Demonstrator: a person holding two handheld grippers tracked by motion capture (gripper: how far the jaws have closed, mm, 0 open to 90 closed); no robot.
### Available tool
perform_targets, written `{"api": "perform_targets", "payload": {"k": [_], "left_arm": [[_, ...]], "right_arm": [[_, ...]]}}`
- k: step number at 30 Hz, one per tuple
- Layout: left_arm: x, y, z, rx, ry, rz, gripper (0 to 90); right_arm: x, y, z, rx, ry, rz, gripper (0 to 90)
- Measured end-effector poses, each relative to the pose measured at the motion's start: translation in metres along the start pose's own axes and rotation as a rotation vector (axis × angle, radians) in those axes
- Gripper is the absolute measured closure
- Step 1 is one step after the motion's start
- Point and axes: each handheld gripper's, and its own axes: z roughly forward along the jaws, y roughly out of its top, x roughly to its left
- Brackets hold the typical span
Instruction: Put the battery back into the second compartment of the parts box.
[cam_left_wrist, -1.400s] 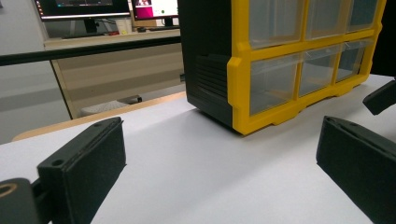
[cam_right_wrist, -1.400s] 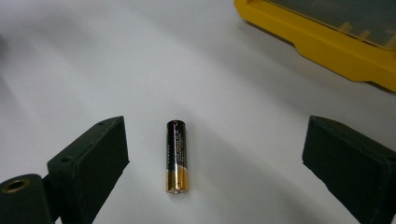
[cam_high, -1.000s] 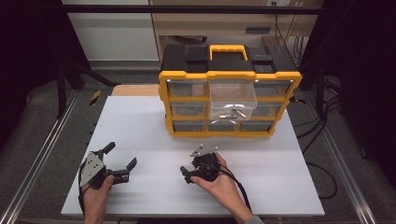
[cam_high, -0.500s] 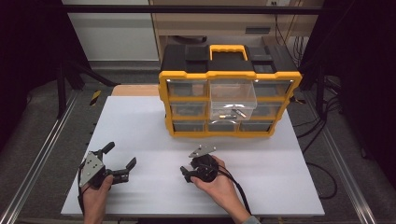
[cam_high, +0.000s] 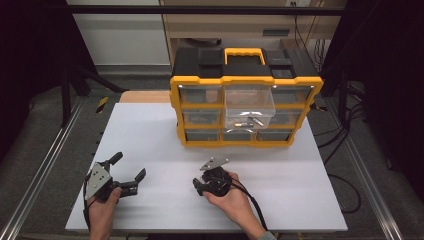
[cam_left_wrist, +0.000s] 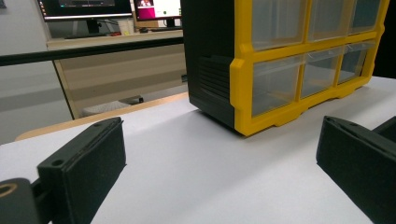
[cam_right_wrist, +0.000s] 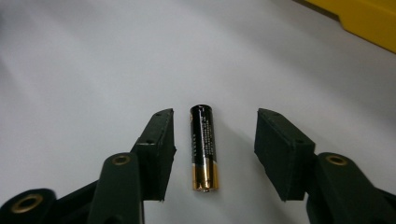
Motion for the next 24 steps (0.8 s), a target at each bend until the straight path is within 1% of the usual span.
{"api": "perform_targets", "payload": {"k": [2,3,4,5,6,7,8,9,15,17,18,19,23,24], "left_arm": [[0.0,0.0,0.0,0.0,0.0,0.0,1.0],[0.0001,-0.0001,0.0,0.0,0.0,0.0,1.0],[0.0001,-0.0001,0.0,0.001,0.0,0.0,1.0],[0.0001,-0.0001,0.0,0.0,0.0,0.0,1.0],[0.0001,-0.0001,0.0001,0.0,0.0,0.0,1.0],[0.0,-0.0001,0.0001,0.001,0.0,0.0,1.0],[0.0,-0.0001,0.0002,0.001,0.0,0.0,1.0],[-0.0001,0.0,0.0002,0.001,-0.001,0.001,1.0],[0.0001,0.0,0.0002,0.001,0.0,0.0,1.0],[0.0001,-0.0001,0.0003,0.001,0.0,0.001,1.0],[0.0001,-0.0001,0.0003,0.001,0.0,0.001,1.0],[0.0001,-0.0001,0.0003,0.002,0.0,0.001,1.0],[0.0002,0.0,0.0003,0.001,0.0,0.0,1.0],[0.0002,0.0,0.0003,0.001,0.0,0.0,1.0]], "right_arm": [[-0.0002,-0.0006,0.0007,0.007,0.0,-0.004,51.1],[0.0001,-0.0008,0.0011,0.009,0.001,-0.001,52.5],[0.001,-0.0009,0.0019,0.004,0.001,0.015,53.8],[0.0001,-0.0013,0.0016,0.011,0.005,0.001,54.5],[0.0002,-0.0016,0.0019,0.013,0.005,-0.001,54.9],[0.0016,-0.0016,0.0026,0.013,-0.002,0.017,56.0],[0.002,-0.0019,0.0028,0.016,0.002,0.021,56.8],[0.0005,-0.0027,0.0031,0.013,0.01,-0.002,57.5],[0.0014,-0.0042,0.0046,0.021,0.019,-0.003,61.4],[0.0008,-0.0044,0.0047,0.025,0.02,-0.02,63.2],[0.0013,-0.0046,0.0051,0.03,0.02,-0.017,63.9],[0.0009,-0.0048,0.0053,0.033,0.021,-0.025,64.9],[0.0016,-0.0051,0.0063,0.033,0.024,-0.022,68.1],[0.003,-0.0051,0.0075,0.027,0.02,-0.01,68.7]]}}
